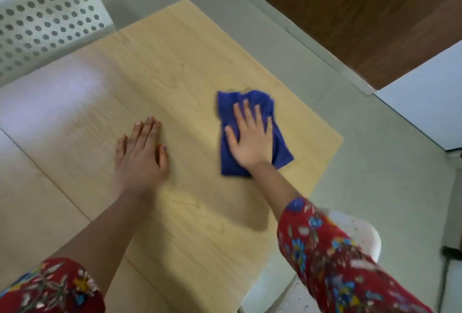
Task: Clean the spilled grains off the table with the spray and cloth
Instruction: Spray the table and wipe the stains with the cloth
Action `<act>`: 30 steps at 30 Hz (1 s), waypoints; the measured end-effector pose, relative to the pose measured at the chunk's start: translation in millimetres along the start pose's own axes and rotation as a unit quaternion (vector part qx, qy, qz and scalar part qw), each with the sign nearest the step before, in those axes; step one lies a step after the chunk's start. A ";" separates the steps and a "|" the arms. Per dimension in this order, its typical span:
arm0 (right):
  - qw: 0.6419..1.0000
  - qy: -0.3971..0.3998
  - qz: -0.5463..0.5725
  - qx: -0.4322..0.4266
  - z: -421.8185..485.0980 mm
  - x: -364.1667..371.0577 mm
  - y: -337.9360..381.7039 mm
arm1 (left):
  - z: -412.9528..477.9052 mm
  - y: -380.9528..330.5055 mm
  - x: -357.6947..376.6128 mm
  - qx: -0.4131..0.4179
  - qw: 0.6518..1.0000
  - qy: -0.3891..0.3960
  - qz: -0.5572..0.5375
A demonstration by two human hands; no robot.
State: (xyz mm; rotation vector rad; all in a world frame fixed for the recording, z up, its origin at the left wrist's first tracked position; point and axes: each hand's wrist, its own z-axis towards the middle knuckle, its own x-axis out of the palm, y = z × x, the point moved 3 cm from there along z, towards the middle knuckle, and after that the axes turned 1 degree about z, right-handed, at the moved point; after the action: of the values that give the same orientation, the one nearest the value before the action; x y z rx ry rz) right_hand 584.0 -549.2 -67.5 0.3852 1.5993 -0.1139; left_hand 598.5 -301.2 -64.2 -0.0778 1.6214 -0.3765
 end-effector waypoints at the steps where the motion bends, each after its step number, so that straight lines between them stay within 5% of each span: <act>1: 0.999 0.010 0.004 -0.041 -27.8 1.0 7.1 | -0.5 0.0 -0.6 0.002 1.000 0.001 -0.002; 3: 1.000 0.003 0.008 -0.017 -73.7 1.4 -17.8 | -0.5 0.0 -1.2 0.001 1.000 0.003 -0.005; 8: 0.943 -0.032 0.065 0.326 -68.2 -18.1 -138.3 | 1.2 -0.7 -1.3 0.002 1.000 0.004 -0.003; 13: 0.904 0.007 0.078 0.420 21.6 -26.3 -144.7 | 5.4 0.2 2.0 0.009 1.000 0.002 0.000; 19: 0.975 0.032 0.053 0.211 69.8 -14.0 0.6 | 4.6 0.4 0.7 0.010 1.000 0.003 -0.025; 22: 0.998 0.052 0.012 0.022 15.1 0.9 61.9 | 0.6 5.8 -7.4 0.006 0.996 0.012 -0.084; 25: 0.988 0.047 0.015 -0.148 -66.1 4.7 47.0 | -16.1 30.3 -22.1 0.031 0.997 0.005 -0.064; 27: 0.992 0.032 0.021 -0.117 -68.6 2.8 6.2 | -36.2 62.0 -34.3 0.024 0.999 -0.001 -0.041; 30: 0.998 0.007 0.016 0.065 -8.3 -6.2 -14.6 | -75.0 106.2 -46.6 -0.051 0.998 -0.010 -0.029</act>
State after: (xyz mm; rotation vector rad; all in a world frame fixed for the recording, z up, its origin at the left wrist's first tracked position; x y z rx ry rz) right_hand 571.7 -561.4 -63.1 0.5130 1.6033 -0.1911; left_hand 547.9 -173.8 -47.2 -0.2060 1.6205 -0.3370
